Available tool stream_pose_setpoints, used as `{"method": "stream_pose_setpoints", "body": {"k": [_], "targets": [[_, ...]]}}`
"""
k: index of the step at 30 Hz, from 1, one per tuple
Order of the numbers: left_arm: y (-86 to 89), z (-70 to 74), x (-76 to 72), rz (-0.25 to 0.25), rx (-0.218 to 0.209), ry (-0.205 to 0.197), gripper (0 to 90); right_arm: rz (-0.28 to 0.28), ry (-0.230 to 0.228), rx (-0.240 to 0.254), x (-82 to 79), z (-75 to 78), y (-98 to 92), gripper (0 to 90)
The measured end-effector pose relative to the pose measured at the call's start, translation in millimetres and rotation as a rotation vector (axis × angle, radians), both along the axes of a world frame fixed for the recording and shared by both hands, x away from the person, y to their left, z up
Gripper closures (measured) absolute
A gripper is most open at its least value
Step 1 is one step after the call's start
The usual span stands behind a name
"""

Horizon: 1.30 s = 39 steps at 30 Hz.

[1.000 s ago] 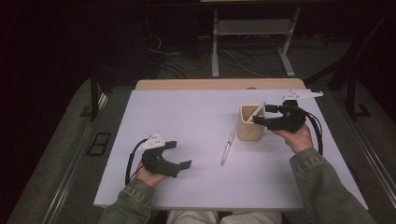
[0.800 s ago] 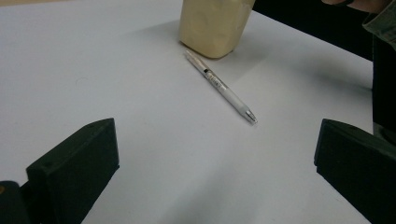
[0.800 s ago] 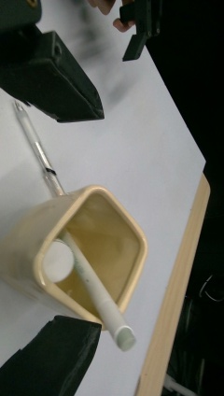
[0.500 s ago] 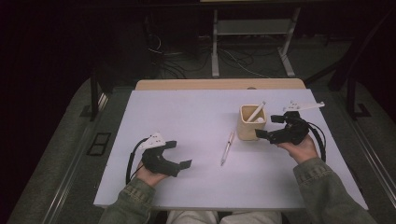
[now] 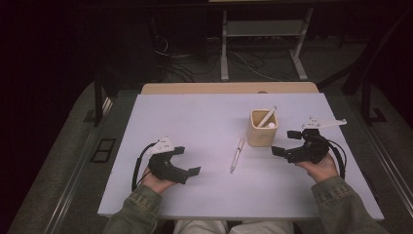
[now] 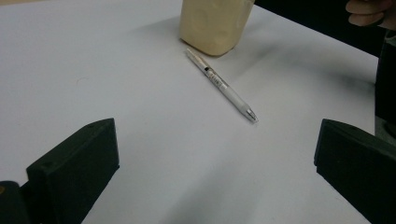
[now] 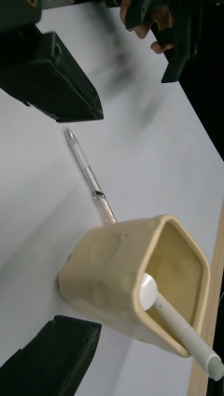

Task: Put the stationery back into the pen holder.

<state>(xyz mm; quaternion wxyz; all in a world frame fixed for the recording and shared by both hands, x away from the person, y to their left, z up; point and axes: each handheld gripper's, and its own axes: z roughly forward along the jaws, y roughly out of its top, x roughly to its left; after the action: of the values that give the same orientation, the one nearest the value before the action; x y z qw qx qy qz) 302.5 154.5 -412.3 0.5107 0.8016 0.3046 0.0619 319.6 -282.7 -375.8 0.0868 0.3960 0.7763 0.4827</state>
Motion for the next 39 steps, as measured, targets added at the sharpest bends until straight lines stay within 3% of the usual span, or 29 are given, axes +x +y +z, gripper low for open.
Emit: {"method": "stream_pose_setpoints", "body": {"k": [18,39], "targets": [[-13.7,18.1,8.5,-0.009,0.041,0.018,0.0,-0.002,0.036,0.013,-20.1,-21.0,-10.6,0.4],[-50.7,37.1,24.9,-0.075,0.103,0.055,0.0,0.008,0.046,0.008,-29.9,-36.4,-10.4,0.4]]}}
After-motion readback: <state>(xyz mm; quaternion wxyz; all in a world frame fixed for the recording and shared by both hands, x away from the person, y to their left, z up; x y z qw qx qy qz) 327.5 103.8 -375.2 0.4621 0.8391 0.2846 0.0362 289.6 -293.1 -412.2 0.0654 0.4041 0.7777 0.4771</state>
